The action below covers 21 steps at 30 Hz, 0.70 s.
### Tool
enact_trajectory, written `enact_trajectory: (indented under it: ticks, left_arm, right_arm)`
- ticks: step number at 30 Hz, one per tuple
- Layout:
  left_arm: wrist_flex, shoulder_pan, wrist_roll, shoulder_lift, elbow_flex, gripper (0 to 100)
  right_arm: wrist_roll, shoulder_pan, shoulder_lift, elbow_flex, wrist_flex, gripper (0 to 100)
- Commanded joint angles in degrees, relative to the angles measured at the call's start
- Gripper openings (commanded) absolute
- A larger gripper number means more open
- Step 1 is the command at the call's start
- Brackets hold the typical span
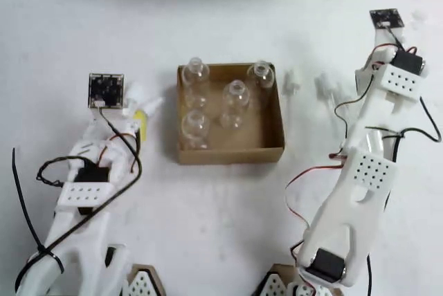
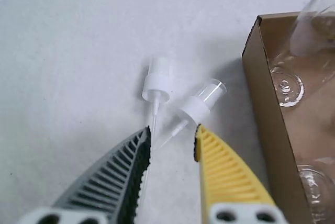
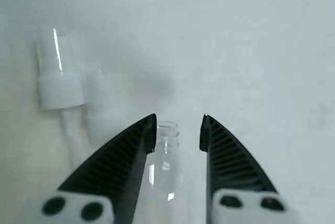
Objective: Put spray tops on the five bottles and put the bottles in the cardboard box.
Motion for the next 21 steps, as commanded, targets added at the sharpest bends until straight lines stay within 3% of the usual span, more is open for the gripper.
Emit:
enact_trajectory:
  ticks: [1,21]
  left_arm:
    - [-1.2,0.7,0.5,-0.5,-0.3,14]
    - [-1.2,0.4,0.5,-0.5,-0.3,14]
  right_arm:
    - [0.6,-0.7,1.2,-6.5,2.2,12.2]
    - [3.4,-1.6,5.8,-9.7,7.9,12.0]
